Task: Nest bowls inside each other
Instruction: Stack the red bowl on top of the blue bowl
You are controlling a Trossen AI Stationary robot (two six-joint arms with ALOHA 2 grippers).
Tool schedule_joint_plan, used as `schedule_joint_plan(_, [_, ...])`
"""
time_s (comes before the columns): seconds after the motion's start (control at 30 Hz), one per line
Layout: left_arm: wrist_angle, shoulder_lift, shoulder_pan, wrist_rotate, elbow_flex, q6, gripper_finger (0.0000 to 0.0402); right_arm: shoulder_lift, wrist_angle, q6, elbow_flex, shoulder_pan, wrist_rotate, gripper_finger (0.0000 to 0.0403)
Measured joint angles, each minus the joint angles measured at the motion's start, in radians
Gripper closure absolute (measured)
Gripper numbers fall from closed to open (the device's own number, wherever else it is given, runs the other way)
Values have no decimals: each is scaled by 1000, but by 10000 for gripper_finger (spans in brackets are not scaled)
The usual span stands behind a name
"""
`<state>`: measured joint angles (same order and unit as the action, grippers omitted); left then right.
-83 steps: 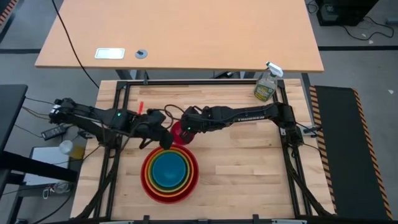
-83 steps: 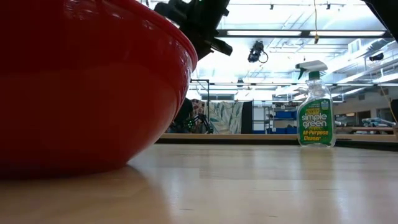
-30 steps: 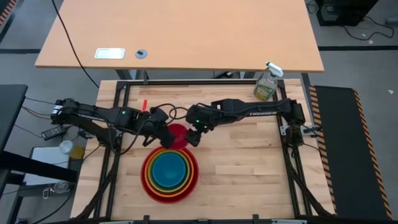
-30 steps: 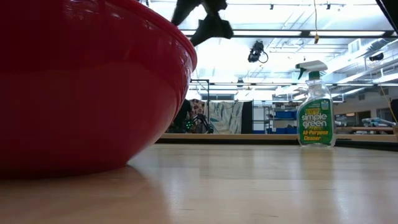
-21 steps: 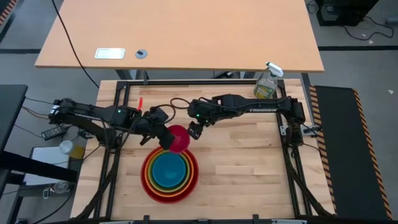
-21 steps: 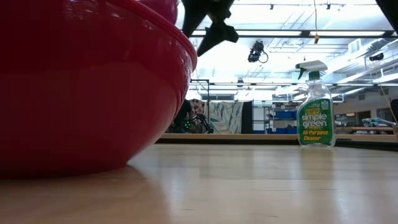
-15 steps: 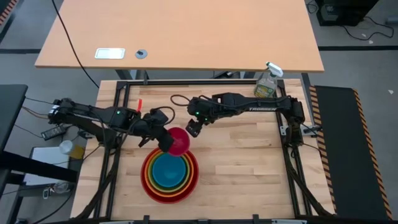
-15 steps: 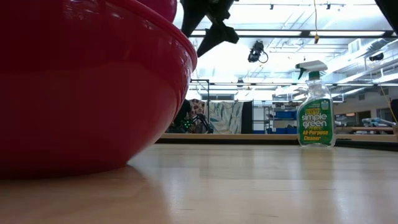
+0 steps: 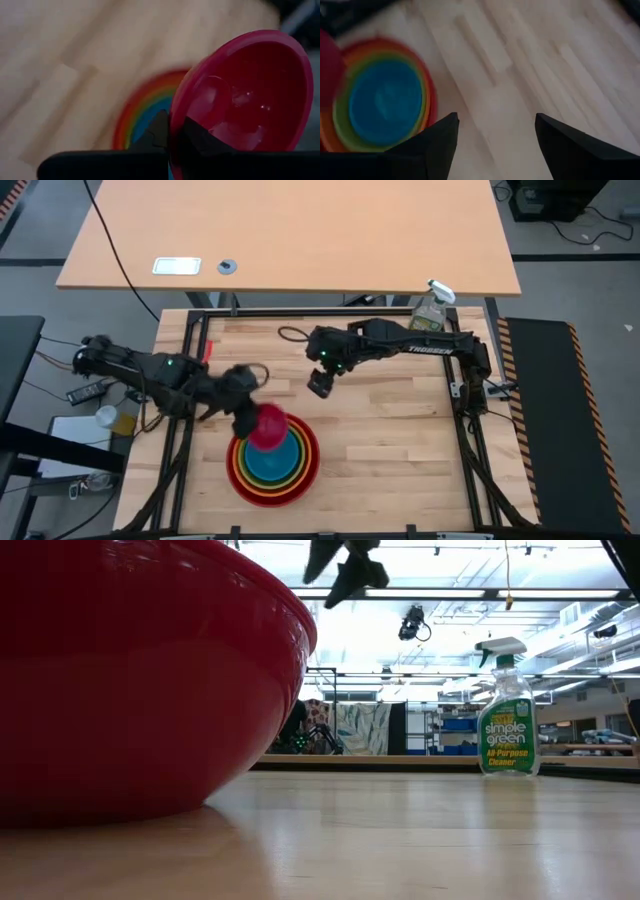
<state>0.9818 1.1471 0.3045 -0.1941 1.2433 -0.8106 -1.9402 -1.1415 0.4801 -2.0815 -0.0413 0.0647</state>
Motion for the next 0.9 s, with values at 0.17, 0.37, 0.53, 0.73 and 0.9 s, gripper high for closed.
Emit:
schedule_joint_plan(0.17, [1,45,120,162,-45,2,386,15,-125,-96,0,13,-8,133])
schedule_joint_plan(0.37, [-71,152,181,180,-143,-93,386,20,-221,-181,42,11,44,133])
schedule_joint_plan(0.53, [-223,262,134,168,-176,-119,386,75,-221,-233,114,-25,47,133])
schedule_joint_plan(0.73, [-230,370,67,160,-176,-150,386,174,-170,-267,216,-74,18,133])
schedule_joint_plan(0.9, [-225,428,62,158,-176,-173,386,251,-137,-266,274,-89,12,133])
